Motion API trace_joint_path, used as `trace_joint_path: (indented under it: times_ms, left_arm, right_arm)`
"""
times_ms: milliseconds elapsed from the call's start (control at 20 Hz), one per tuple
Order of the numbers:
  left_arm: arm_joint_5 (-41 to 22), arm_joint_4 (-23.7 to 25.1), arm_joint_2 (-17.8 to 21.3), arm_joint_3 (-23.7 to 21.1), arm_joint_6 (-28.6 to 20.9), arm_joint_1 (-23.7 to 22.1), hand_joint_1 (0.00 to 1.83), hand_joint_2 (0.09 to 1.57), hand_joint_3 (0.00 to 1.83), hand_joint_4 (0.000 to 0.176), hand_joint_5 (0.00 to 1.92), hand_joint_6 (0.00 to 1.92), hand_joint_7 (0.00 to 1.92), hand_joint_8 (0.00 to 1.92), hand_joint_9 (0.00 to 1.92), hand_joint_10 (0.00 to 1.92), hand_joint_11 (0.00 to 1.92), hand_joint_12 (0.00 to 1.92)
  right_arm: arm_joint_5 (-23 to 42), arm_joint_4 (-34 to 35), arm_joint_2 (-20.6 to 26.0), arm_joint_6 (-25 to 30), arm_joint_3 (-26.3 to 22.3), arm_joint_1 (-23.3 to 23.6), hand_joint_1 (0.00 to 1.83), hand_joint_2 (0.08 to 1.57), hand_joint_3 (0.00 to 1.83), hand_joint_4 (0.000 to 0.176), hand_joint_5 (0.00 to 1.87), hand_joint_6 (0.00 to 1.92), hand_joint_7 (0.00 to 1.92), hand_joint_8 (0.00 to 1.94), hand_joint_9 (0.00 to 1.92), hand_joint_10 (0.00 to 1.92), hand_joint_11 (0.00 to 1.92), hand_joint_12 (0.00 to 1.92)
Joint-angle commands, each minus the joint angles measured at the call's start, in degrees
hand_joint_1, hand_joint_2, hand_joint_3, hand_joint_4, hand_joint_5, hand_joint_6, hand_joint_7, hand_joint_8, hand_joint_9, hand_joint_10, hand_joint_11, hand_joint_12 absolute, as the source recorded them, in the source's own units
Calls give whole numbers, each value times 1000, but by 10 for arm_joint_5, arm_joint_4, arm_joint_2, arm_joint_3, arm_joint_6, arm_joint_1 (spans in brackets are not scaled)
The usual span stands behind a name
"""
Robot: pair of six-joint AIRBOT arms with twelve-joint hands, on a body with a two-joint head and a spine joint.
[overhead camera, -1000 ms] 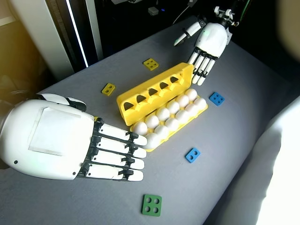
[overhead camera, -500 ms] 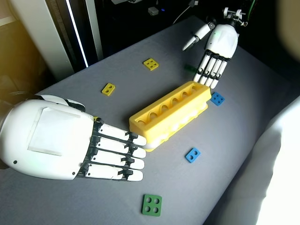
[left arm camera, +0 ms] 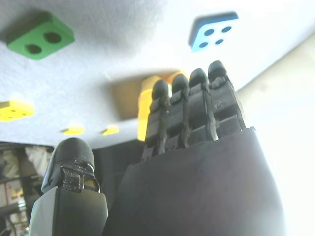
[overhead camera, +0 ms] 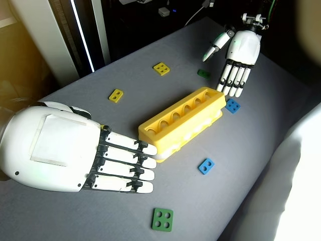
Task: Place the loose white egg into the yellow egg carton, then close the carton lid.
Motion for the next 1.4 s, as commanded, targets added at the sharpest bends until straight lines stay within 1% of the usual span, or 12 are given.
trace_joint_path:
  times_ms: [0, 250, 500, 550, 650, 750, 950, 1100, 1150, 1200, 1250, 1350]
  left_arm:
    - [-17, -26, 7, 4, 0, -1, 0, 1204, 4, 0, 165, 7, 100, 8, 30, 7, 0, 0]
    - [-16, -26, 7, 4, 1, -1, 0, 1198, 0, 0, 174, 8, 106, 8, 40, 9, 4, 2]
    - [-8, -22, 6, 10, 4, -2, 0, 1198, 0, 0, 178, 6, 108, 5, 41, 6, 4, 2]
    - [-8, -21, 6, 11, 4, -2, 0, 1200, 1, 0, 177, 5, 105, 3, 38, 5, 0, 0]
    - [-7, -21, 5, 11, 5, -3, 0, 1195, 0, 0, 183, 6, 106, 3, 42, 6, 4, 2]
    - [-7, -21, 5, 10, 5, -5, 0, 1198, 1, 0, 178, 3, 107, 2, 44, 4, 8, 4]
    - [-15, -22, 7, 9, 4, -7, 0, 1193, 0, 0, 182, 2, 118, 4, 51, 5, 14, 9]
    - [-34, -22, 11, 13, 2, -8, 0, 1187, 0, 0, 202, 9, 139, 11, 73, 12, 40, 23]
    - [-42, -22, 13, 15, 2, -7, 0, 1187, 0, 0, 136, 0, 76, 0, 11, 0, 4, 3]
    - [-53, -22, 14, 18, 2, -7, 0, 1191, 0, 0, 151, 10, 97, 12, 32, 12, 6, 3]
    - [-72, -22, 19, 20, 4, -7, 0, 1194, 0, 0, 174, 18, 117, 18, 48, 16, 15, 7]
    - [-103, -23, 30, 18, 19, -6, 0, 1190, 0, 0, 178, 17, 120, 17, 52, 17, 17, 8]
  right_arm:
    - [19, 24, 8, 4, 0, 1, 522, 792, 1, 0, 11, 0, 0, 0, 0, 0, 0, 0]
    - [29, 24, 8, 4, -1, 0, 586, 779, 0, 0, 31, 6, 0, 0, 0, 0, 10, 5]
    - [36, 21, 9, 5, -1, -5, 547, 790, 2, 0, 11, 0, 0, 0, 0, 0, 19, 14]
    - [36, 20, 9, 6, -2, -6, 591, 782, 0, 0, 27, 7, 0, 0, 0, 0, 21, 16]
    - [39, 18, 9, 7, -3, -8, 589, 783, 0, 0, 14, 0, 0, 0, 0, 0, 21, 18]
    - [51, -24, 8, 51, -5, -9, 578, 800, 7, 0, 31, 7, 0, 0, 0, 0, 16, 18]
    - [56, -32, 8, 52, -9, -9, 510, 838, 16, 0, 46, 7, 5, 1, 8, 3, 25, 29]
    - [95, -65, 8, 93, -9, -9, 480, 859, 21, 0, 29, 0, 0, 0, 0, 0, 8, 27]
    - [108, -72, 8, 103, -9, -9, 482, 867, 20, 0, 18, 0, 0, 0, 0, 0, 4, 28]
    - [130, -80, 9, 114, -9, -9, 516, 866, 17, 0, 24, 3, 0, 0, 0, 0, 1, 30]
    - [167, -87, 9, 120, -10, -8, 466, 882, 22, 0, 17, 0, 0, 0, 0, 0, 0, 31]
    - [179, -94, 8, 116, -10, -2, 469, 895, 18, 0, 18, 1, 0, 0, 0, 0, 0, 5]
